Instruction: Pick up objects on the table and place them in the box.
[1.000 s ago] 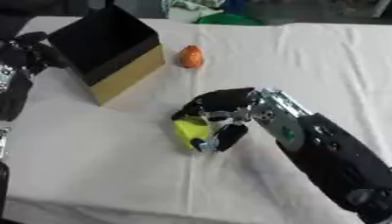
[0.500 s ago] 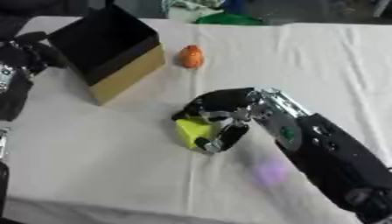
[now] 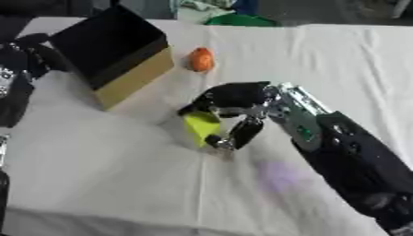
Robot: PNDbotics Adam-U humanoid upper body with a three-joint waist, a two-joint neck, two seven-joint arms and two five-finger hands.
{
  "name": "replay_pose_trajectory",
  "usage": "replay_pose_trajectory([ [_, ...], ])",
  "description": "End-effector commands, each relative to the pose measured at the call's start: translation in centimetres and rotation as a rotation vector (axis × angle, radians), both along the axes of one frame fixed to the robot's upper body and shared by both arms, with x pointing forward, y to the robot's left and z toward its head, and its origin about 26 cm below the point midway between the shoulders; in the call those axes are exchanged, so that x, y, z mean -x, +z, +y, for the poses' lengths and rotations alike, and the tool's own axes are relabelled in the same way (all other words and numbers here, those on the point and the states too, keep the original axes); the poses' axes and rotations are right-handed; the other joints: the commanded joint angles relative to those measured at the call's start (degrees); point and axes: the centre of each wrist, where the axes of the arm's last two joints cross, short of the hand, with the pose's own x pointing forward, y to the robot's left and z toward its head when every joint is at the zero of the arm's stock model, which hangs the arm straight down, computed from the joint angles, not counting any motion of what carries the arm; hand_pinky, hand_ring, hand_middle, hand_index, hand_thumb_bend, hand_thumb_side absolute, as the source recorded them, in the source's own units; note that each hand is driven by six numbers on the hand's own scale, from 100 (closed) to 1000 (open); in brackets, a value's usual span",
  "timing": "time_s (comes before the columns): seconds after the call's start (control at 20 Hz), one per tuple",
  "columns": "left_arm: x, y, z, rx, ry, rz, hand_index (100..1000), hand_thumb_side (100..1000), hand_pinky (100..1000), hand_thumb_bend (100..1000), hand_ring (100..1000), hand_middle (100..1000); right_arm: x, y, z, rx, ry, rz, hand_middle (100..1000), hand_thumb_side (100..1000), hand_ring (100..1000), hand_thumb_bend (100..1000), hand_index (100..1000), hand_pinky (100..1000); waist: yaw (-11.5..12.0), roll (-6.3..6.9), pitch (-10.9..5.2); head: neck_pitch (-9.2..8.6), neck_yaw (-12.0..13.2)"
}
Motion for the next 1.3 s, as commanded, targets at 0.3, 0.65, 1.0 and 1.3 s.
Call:
replay_pose_trajectory([
  [0.3,-0.2,1.9,-2.0,-0.009,-0.094,-0.059,859,752,706,100,631,609,-0.6,6.9,1.1,-0.002,0.062,-0.173,548,201,784,100,1000,865,3.8,-1.29,-1.10,-1.33,-2.7],
  [0.65,-0.3,3.4,-4.7,0.003,-0.210,-0.104,857,734,714,100,634,608,-2.9,8.6,1.9,-0.087,-0.076,-0.205,553,182,778,100,1000,867,9.4,-2.51,-0.94,-3.17,-6.7],
  [1.0,-0.4,4.8,-7.4,0.017,-0.336,-0.147,856,729,707,100,629,608,-5.4,8.1,2.3,-0.143,-0.241,-0.197,562,169,773,100,1000,877,13.0,-2.53,0.02,-4.54,-10.8],
  [1.3,-0.5,5.1,-8.8,0.011,-0.401,-0.157,857,731,706,100,628,607,-7.0,8.0,2.0,-0.199,-0.381,-0.222,596,157,776,100,1000,880,13.6,-2.07,0.75,-5.36,-13.5],
])
